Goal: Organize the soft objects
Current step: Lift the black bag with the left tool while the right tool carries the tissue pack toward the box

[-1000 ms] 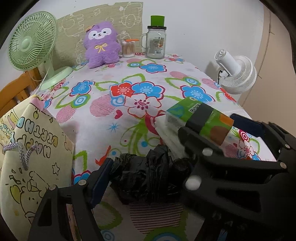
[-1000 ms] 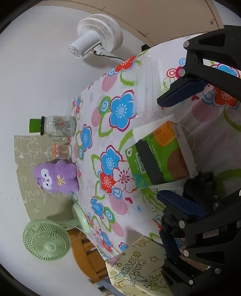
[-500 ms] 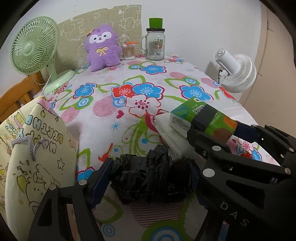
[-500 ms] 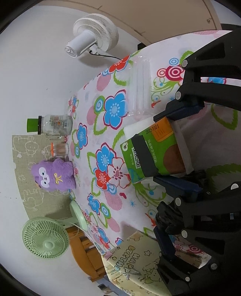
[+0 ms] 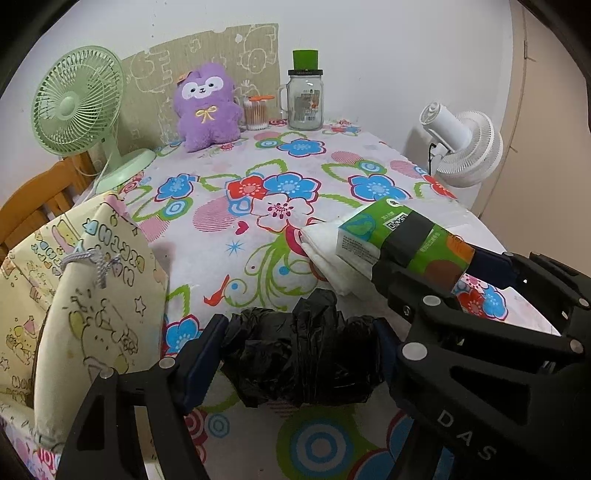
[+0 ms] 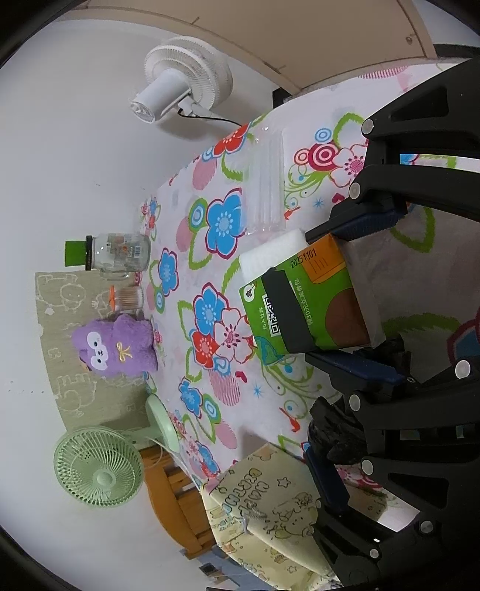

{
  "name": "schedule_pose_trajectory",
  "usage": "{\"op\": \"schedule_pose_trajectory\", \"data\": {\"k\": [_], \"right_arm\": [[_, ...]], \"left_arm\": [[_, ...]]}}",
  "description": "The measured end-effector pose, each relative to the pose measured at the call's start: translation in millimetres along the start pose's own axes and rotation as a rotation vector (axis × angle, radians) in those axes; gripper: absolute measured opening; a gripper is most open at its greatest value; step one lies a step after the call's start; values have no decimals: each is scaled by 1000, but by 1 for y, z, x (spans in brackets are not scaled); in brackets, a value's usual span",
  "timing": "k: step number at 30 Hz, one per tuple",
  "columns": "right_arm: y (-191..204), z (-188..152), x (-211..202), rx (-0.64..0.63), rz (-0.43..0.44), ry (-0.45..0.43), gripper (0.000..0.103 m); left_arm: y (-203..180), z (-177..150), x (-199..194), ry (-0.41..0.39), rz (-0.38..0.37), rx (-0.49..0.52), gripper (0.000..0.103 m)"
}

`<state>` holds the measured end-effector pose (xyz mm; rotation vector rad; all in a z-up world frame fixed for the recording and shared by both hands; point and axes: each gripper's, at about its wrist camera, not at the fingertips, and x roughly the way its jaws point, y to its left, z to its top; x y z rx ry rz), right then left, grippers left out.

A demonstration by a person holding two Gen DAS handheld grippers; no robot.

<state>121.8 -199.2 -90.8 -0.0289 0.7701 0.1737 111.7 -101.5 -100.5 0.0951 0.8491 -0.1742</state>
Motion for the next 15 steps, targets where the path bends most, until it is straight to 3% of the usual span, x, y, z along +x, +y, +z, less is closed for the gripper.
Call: {"op": "schedule_pose_trajectory", "data": {"k": [15], "right_arm": [[5,-11,-32,19,-6,-24,60]], "left_arm": [[-5,-10,-31,-49,4,10,79]]}}
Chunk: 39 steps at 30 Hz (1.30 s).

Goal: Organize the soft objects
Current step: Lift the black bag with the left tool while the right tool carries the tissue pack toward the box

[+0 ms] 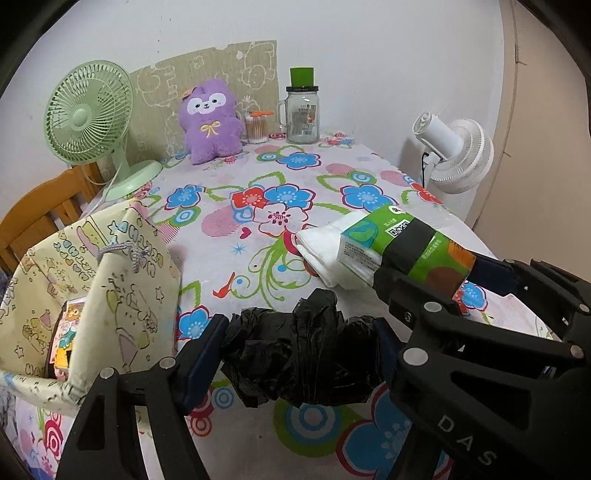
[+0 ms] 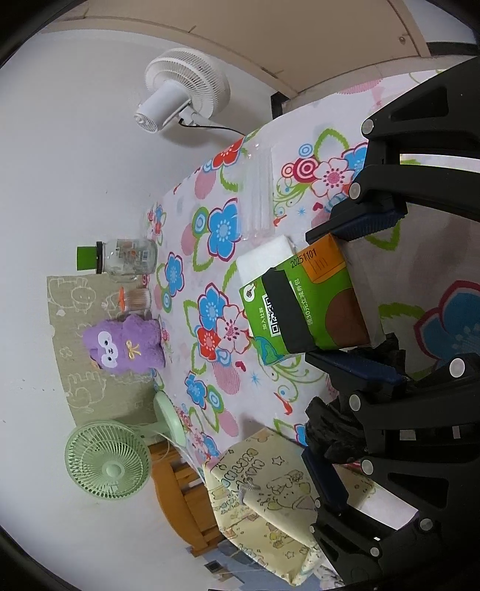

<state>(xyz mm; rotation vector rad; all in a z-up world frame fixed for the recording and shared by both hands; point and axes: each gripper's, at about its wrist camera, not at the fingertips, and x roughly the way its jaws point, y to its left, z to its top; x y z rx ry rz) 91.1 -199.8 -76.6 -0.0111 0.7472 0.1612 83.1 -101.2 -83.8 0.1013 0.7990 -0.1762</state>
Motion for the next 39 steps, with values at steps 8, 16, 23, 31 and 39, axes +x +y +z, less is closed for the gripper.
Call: {"op": "schedule_pose_trajectory", "data": {"k": [8,16,23,31,39], "right_arm": [[3,-3,-20,5,-10,-30,60],[5,-4,-37,12,-19,-57,60],[8,-1,-53,18,-27,-88,60],[13,2,-70,14,-35,-120,60],[20,7,-85,7,-36,-149,60]], "left_arm": [[-2,-3,-17,-33,-5,7,79],[-4,-4,-33,-62,2,21,79],[-4,-1,-47,-94,3,30,79],[-1,1,-63,-135,3,28,79],[4,3,-78,-170,9,24,79]]}}
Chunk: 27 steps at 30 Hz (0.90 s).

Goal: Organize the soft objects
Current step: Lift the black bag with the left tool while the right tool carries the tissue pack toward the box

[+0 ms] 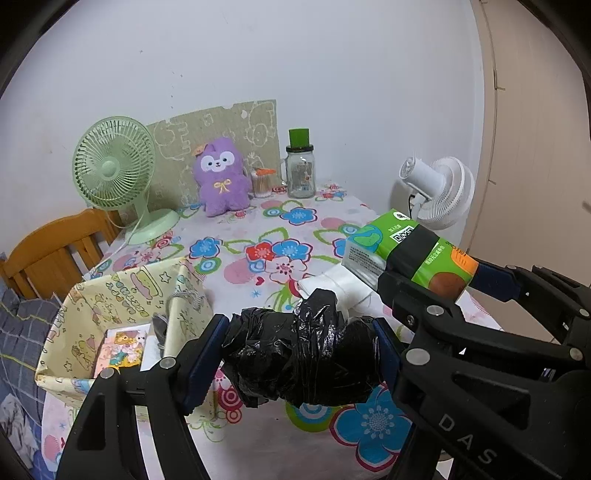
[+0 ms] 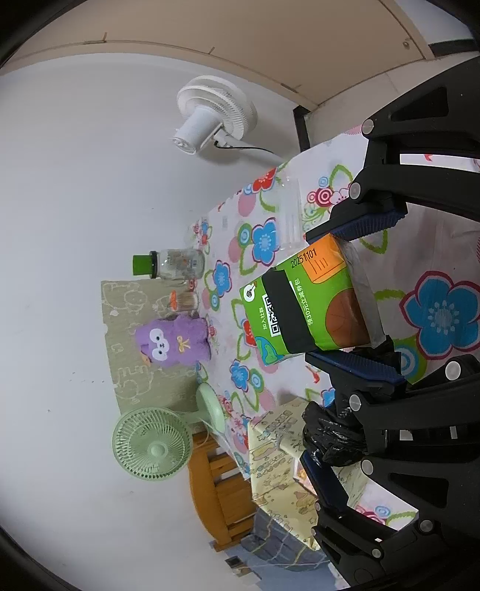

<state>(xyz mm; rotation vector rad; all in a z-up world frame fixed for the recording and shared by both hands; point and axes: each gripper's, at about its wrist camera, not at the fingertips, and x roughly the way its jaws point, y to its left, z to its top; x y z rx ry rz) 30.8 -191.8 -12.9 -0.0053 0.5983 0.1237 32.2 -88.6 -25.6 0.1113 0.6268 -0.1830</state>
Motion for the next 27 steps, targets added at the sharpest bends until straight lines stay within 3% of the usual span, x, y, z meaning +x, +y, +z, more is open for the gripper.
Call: {"op": "schedule_pose_trajectory", "data": {"k": [27], "right_arm": [[38,33,-40,-26,3,-86,60]], "left_arm": [[30,22,-42,-90,21,-16,79]]}}
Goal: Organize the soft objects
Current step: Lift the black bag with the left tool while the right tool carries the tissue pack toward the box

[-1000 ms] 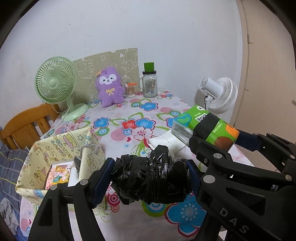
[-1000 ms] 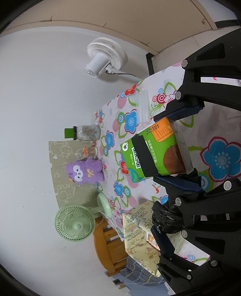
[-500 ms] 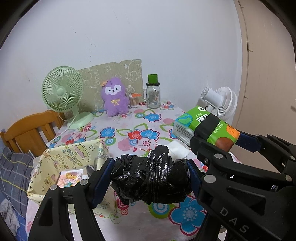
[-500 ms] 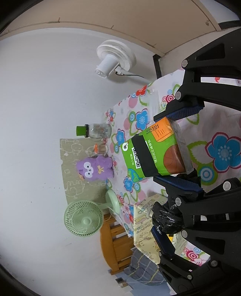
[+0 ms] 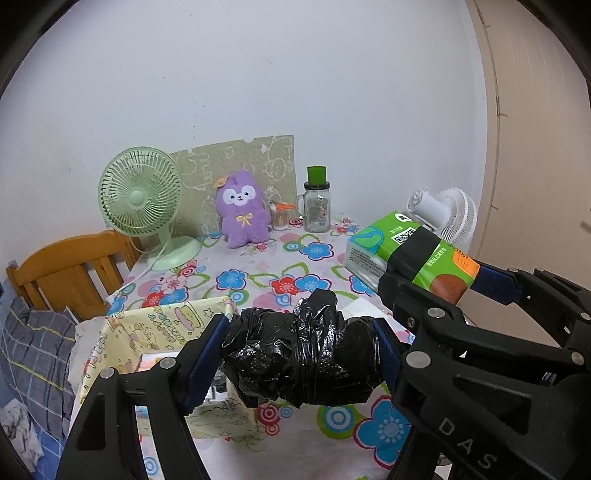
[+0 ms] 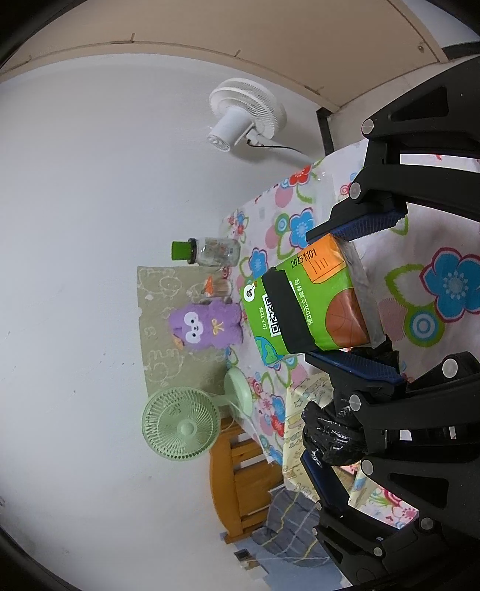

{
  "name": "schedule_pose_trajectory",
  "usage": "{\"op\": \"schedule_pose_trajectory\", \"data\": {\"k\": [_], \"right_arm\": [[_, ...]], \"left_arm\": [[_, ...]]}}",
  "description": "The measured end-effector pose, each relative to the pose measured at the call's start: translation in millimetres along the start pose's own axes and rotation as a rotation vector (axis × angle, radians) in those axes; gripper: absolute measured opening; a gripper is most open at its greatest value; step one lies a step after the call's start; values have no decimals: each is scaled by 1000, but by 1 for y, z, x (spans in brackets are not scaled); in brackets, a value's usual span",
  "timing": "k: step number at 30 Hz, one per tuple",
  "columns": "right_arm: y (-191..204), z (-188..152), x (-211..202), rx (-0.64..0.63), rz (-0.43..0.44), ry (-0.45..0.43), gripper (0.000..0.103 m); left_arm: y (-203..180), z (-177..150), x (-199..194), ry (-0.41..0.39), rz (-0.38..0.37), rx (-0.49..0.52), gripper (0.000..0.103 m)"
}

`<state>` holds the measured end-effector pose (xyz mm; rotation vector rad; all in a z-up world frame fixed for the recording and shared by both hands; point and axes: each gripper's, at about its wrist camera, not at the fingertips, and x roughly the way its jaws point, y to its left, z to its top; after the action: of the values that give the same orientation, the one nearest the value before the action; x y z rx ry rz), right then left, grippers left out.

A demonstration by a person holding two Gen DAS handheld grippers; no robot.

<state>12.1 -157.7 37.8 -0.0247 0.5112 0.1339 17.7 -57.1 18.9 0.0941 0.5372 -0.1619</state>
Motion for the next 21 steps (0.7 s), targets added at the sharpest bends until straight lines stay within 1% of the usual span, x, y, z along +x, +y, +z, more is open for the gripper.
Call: {"op": "schedule_pose_trajectory", "data": {"k": [9,21], "right_arm": [[21,7,2,-5,9,-2,60],[53,12,12,-38,37,7,60]], "left_arm": [[18,0,-3,-4,6,-9,79],[48,0,2,5,28,-34,79]]}}
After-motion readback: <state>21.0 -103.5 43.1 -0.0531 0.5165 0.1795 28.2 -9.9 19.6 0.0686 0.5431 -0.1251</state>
